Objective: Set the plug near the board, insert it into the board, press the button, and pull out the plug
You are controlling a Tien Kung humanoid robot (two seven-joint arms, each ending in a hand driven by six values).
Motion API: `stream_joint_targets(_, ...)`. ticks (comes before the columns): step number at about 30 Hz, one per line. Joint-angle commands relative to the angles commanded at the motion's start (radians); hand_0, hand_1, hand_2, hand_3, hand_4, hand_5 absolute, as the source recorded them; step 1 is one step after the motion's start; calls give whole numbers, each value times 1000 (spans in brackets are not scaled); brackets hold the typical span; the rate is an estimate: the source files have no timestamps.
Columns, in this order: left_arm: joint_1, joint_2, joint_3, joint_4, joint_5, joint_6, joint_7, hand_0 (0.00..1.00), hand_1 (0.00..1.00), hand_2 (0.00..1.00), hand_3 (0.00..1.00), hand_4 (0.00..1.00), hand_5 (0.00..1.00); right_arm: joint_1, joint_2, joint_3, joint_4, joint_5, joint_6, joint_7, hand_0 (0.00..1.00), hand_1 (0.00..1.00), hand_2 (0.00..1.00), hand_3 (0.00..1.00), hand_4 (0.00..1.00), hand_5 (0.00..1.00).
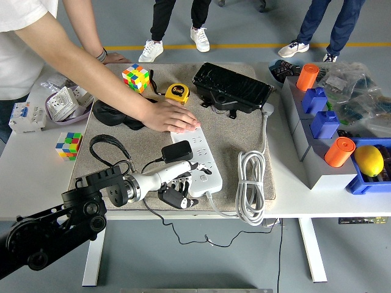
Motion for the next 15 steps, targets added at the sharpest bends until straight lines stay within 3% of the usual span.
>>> stream_joint_targets(15,-13,-6,22,36,14,-2,24,77,248,257,870,773,2,-1,-2,1,1,-1,0,0,607,588,544,544,820,255)
